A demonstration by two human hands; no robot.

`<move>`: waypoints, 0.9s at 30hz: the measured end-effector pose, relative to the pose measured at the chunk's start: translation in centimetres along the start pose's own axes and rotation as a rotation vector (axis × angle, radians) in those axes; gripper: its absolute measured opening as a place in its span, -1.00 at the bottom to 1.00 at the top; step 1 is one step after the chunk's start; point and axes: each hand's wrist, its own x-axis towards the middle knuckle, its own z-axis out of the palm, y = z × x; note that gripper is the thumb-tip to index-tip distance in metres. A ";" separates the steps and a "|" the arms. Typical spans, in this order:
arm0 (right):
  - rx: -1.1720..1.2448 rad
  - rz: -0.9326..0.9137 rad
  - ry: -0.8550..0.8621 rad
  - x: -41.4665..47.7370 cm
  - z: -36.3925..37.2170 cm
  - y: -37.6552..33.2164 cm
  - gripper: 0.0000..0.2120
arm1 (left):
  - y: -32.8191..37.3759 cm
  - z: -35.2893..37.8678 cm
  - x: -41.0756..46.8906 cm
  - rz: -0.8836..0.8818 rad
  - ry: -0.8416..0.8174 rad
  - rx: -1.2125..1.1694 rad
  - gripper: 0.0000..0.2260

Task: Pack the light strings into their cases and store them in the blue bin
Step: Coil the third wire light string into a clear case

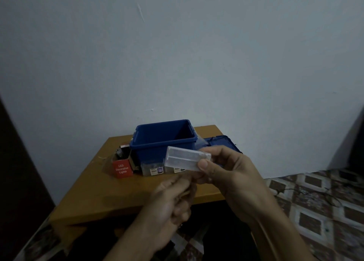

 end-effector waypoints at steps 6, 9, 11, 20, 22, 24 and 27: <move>-0.145 -0.021 0.094 0.0 -0.3 0.2 -0.80 | -0.6 1.5 -2.0 0.272 0.152 0.401 -0.74; -0.140 -0.038 0.098 0.2 -0.3 0.3 -0.82 | 0.1 1.6 -2.5 0.392 0.122 0.568 -0.78; -0.136 -0.053 0.094 0.1 -0.2 0.3 -0.82 | 0.8 1.6 -2.7 0.436 0.106 0.678 -0.79; -0.361 -0.101 0.126 0.1 -0.3 0.5 -0.84 | 3.3 0.8 -3.5 0.443 0.014 1.049 -0.83; -0.377 -0.100 0.117 0.1 -0.3 0.5 -0.84 | 4.0 0.9 -3.7 0.463 -0.017 1.077 -0.82; -0.375 -0.094 0.110 0.0 -0.3 0.4 -0.85 | 4.7 1.0 -3.9 0.494 -0.033 1.112 -0.82; -0.354 -0.066 0.072 -0.1 -0.3 0.2 -0.84 | 6.0 0.8 -4.0 0.539 -0.042 1.163 -0.82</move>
